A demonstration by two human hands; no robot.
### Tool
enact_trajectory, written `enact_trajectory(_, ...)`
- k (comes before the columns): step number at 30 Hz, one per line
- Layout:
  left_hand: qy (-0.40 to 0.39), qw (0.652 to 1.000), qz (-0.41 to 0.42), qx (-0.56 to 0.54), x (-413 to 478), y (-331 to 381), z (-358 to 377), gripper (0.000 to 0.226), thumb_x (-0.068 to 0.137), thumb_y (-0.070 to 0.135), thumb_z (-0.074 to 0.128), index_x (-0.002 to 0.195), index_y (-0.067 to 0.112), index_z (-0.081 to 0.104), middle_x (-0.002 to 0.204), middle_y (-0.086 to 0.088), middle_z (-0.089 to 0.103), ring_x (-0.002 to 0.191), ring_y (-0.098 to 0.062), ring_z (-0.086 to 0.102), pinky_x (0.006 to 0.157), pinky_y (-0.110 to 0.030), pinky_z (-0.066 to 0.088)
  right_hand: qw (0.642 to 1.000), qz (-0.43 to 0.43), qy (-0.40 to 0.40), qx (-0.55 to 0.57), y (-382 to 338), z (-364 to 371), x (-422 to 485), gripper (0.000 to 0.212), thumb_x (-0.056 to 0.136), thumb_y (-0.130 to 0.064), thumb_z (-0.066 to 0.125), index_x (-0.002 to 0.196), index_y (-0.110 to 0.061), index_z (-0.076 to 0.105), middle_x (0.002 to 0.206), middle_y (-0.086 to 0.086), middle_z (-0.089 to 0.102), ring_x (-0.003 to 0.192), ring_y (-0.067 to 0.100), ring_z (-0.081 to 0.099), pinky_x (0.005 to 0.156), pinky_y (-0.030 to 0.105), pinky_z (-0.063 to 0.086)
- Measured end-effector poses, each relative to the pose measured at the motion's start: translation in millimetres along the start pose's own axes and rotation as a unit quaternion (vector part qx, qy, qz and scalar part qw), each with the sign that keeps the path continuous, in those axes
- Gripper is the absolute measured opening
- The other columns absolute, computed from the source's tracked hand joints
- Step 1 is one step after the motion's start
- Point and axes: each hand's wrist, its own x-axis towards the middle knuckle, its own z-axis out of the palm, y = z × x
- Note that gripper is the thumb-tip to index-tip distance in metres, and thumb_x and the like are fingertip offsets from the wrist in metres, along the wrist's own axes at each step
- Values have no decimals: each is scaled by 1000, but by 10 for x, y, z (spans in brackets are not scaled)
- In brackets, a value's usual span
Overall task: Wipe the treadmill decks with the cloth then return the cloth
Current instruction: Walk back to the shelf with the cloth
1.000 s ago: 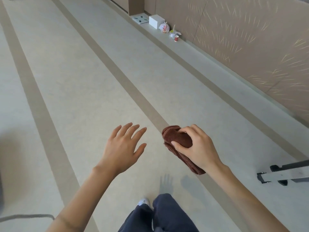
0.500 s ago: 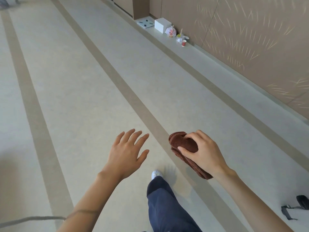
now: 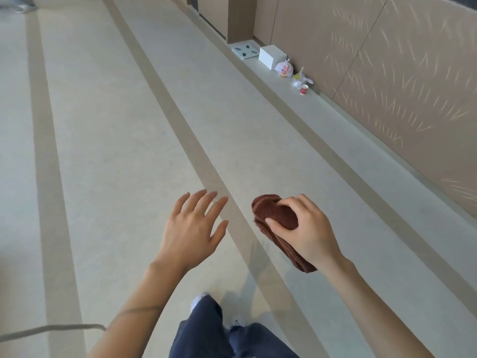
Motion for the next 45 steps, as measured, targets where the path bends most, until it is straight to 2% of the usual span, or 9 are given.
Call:
enact_trajectory(7,-38,999,2,0,768,-667,345,48,88,42,36,119,18,64,120,-6,64,113,-29,59,96,-47,45,1000,3,-30,-5,-28,508,957,31,74,-40,73,96,-19,65,89,-4,57,83,16,59,68,34,51)
enact_trajectory(13,-69,998,9,-7,1753,-1492,251,50,87,44,34,119,20,64,119,-4,65,114,-27,59,97,-46,45,999,20,-27,-2,-318,766,2138,30,75,-38,73,97,-19,65,92,-4,58,87,17,59,73,35,50)
enact_trajectory(15,-64,998,18,-9,2083,-1744,217,48,87,44,37,120,21,63,119,-3,65,114,-26,59,98,-45,44,1000,21,-15,4,-439,821,2547,31,74,-39,73,97,-19,65,92,-3,58,86,17,59,72,36,51)
enact_trajectory(19,-59,998,28,-16,2653,-2132,224,41,86,38,60,122,19,62,120,-4,64,115,-27,58,98,-45,42,1000,19,10,12,-600,983,3198,31,76,-39,72,97,-18,65,90,-2,58,84,18,59,70,35,50)
enact_trajectory(21,-49,998,27,-13,2857,-2281,252,40,87,40,52,120,19,63,117,-4,65,112,-27,59,96,-45,45,1000,23,9,15,-607,1060,3450,31,76,-40,72,97,-18,65,90,-2,58,83,17,59,69,33,50)
enact_trajectory(23,-55,998,29,-10,3054,-2418,299,47,87,43,39,119,19,64,115,-3,66,111,-26,60,95,-44,46,1000,24,-6,11,-565,1141,3682,32,76,-41,71,98,-18,65,91,-2,58,84,17,59,69,33,51)
enact_trajectory(26,-70,997,21,1,3407,-2590,415,51,87,44,34,119,20,65,115,-3,66,112,-27,60,95,-45,46,999,21,-23,4,-426,1238,4048,34,76,-43,70,99,-19,64,92,-3,57,83,16,58,69,33,51)
enact_trajectory(36,-54,998,11,8,5275,-2909,675,48,89,45,36,120,21,63,118,-3,65,115,-27,58,97,-45,44,1000,20,-22,7,221,1175,5913,32,76,-42,71,98,-19,65,91,-3,57,83,17,58,70,35,50)
enact_trajectory(45,-15,1000,-12,-9,6874,-3074,722,45,90,43,41,123,19,61,121,-4,63,118,-28,55,99,-47,42,999,-20,-24,-6,604,888,7550,32,75,-41,72,97,-19,65,91,-3,57,83,16,58,70,34,50)
